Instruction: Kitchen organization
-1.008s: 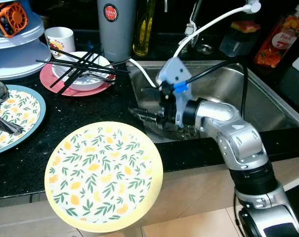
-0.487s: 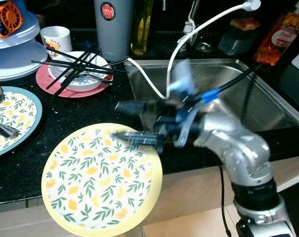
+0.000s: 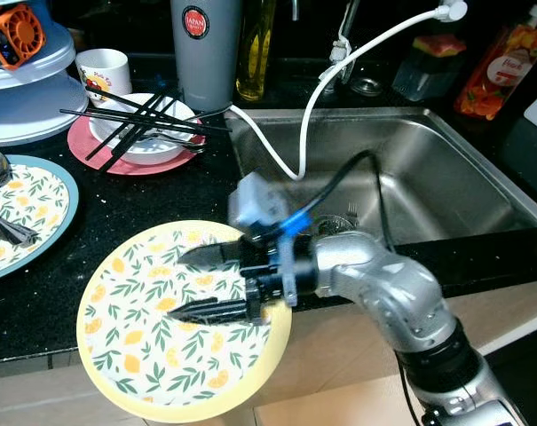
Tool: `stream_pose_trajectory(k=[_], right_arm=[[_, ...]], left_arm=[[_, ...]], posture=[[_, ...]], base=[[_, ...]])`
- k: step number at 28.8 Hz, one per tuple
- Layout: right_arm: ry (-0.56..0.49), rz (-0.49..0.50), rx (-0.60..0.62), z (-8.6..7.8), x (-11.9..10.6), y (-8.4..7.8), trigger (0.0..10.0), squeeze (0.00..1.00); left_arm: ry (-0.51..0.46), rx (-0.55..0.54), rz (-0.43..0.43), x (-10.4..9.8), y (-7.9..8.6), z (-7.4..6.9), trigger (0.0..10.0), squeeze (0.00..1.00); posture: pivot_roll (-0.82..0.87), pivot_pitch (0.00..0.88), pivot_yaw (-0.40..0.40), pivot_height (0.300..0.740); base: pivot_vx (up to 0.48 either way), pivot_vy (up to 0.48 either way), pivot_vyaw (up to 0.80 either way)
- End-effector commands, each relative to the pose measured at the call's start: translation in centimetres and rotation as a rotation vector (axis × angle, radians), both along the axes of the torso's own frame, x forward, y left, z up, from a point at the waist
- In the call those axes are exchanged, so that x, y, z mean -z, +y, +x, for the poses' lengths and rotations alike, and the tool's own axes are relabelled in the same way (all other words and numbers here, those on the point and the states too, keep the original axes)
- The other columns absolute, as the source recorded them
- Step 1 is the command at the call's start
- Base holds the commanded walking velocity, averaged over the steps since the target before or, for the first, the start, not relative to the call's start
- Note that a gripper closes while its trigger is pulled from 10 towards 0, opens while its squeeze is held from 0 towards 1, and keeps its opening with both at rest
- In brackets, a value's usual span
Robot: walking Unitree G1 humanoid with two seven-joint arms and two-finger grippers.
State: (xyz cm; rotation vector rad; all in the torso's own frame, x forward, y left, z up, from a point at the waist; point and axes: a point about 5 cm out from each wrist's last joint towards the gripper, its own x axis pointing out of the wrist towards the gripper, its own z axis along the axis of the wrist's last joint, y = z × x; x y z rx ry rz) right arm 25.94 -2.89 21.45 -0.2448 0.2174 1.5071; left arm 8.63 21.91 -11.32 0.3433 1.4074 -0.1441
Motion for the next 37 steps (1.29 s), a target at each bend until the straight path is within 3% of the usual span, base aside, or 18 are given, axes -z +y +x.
stream_pose_trajectory(k=[1, 4, 10, 17, 26, 31, 37], right_arm=[[-0.012, -0.089, 0.051, 0.6, 0.7, -0.3, 10.0, 0.0], [-0.063, -0.195, 0.11, 1.6, 1.1, -0.8, 10.0, 0.0], [-0.126, -0.286, 0.175, 2.8, 1.1, -1.1, 10.0, 0.0], [-0.139, -0.268, 0.292, 4.8, 0.7, 0.1, 10.0, 0.0], [-0.165, -0.272, 0.345, 5.7, 0.5, 0.3, 10.0, 0.0], [-0.218, -0.322, 0.447, 7.4, 0.2, -0.9, 10.0, 0.0], [-0.269, -0.305, 0.556, 9.1, -1.0, -1.7, 10.0, 0.0]], left_arm=[[0.019, 0.013, 0.009, 0.0, 0.4, -0.5, 10.0, 0.0], [0.019, 0.017, 0.009, 0.0, 0.4, -0.5, 10.0, 0.0], [0.017, 0.017, 0.007, 0.0, 0.2, -0.4, 10.0, 0.0], [0.018, 0.019, 0.003, 0.1, -0.1, -0.5, 10.0, 0.0], [0.02, 0.013, 0.002, 0.1, 0.0, -0.7, 10.0, 0.0], [0.021, 0.014, 0.001, 0.2, -0.1, -0.7, 10.0, 0.0], [0.021, 0.013, 0.0, 0.2, -0.2, -0.8, 10.0, 0.0]], posture=[[0.1, 0.086, -0.099, 0.74], [0.1, 0.083, -0.105, 0.74], [0.1, 0.078, -0.113, 0.74], [0.11, 0.077, -0.119, 0.74], [0.11, 0.087, -0.118, 0.74], [0.11, 0.094, -0.118, 0.74], [0.11, 0.097, -0.118, 0.74]], base=[[0.0, 0.0, 0.0], [0.0, 0.0, 0.0], [0.0, 0.0, 0.0], [0.0, 0.0, 0.0], [0.0, 0.0, 0.0], [0.0, 0.0, 0.0], [0.0, 0.0, 0.0]])
